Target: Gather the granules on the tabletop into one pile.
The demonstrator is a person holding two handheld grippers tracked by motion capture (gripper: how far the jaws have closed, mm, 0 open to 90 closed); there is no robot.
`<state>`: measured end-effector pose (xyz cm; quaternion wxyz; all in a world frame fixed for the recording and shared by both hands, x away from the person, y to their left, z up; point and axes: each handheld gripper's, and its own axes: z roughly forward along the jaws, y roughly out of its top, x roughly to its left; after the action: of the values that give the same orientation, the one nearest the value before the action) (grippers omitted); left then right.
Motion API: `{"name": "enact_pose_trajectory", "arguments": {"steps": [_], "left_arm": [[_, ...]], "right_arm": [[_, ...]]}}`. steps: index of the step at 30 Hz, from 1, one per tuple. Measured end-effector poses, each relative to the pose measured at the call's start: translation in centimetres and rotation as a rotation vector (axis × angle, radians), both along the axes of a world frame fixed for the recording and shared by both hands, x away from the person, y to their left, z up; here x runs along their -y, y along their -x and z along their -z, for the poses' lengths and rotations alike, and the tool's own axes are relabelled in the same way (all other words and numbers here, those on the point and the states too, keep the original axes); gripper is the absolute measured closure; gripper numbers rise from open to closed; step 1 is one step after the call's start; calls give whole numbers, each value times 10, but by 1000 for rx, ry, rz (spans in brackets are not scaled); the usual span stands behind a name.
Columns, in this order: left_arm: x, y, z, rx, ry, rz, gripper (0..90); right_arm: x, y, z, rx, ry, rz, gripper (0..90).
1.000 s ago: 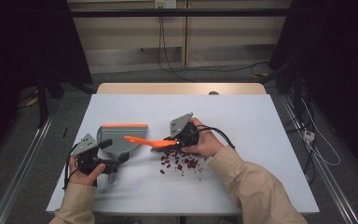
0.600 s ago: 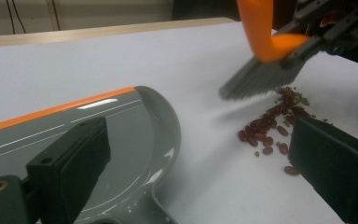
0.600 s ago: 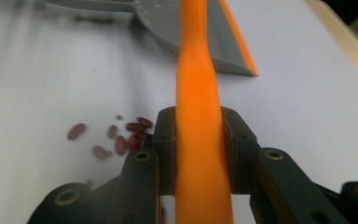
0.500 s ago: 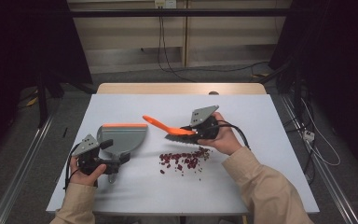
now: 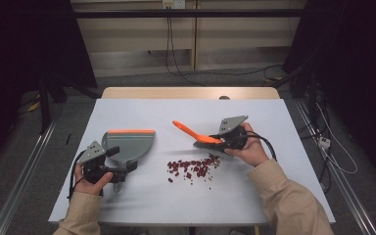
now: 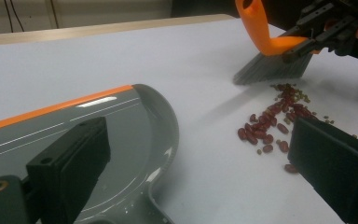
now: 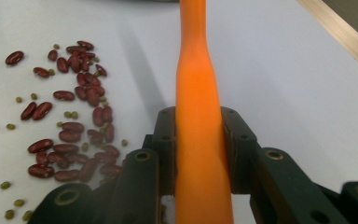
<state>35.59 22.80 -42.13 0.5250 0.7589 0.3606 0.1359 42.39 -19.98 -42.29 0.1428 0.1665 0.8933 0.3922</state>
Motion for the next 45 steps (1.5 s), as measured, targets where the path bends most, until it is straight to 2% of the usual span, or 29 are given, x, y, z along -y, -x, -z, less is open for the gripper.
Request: {"name": "enact_pose_trajectory", "arguments": {"steps": [3, 13, 21, 24, 33, 35, 38, 41, 42, 45], "left_arm": [[0, 0, 0, 1, 0, -2, 54], [1, 0, 0, 4, -6, 2, 54], [3, 0, 0, 4, -9, 8, 54], [3, 0, 0, 3, -10, 8, 54], [3, -1, 1, -2, -9, 7, 54], [3, -1, 1, -3, -9, 8, 54], [3, -1, 1, -2, -6, 9, 54], [3, -1, 1, -3, -7, 8, 54], [3, -1, 1, -3, -6, 8, 54], [3, -1, 1, -2, -4, 8, 54]], "right_arm": [[-5, 9, 0, 11, 18, -18, 708], [-7, 29, 0, 5, -15, -62, 709], [-10, 37, -1, 1, -29, -88, 711], [-11, 37, -2, 7, -28, -81, 712], [-5, 33, -13, 1, -113, 3, 712], [-4, 32, -16, -14, -141, 37, 712], [-5, 33, -21, -30, -182, 120, 712], [-7, 34, -26, -60, -252, 195, 712], [-9, 34, -27, -79, -276, 214, 712], [-16, 37, -30, -103, -307, 241, 712]]}}
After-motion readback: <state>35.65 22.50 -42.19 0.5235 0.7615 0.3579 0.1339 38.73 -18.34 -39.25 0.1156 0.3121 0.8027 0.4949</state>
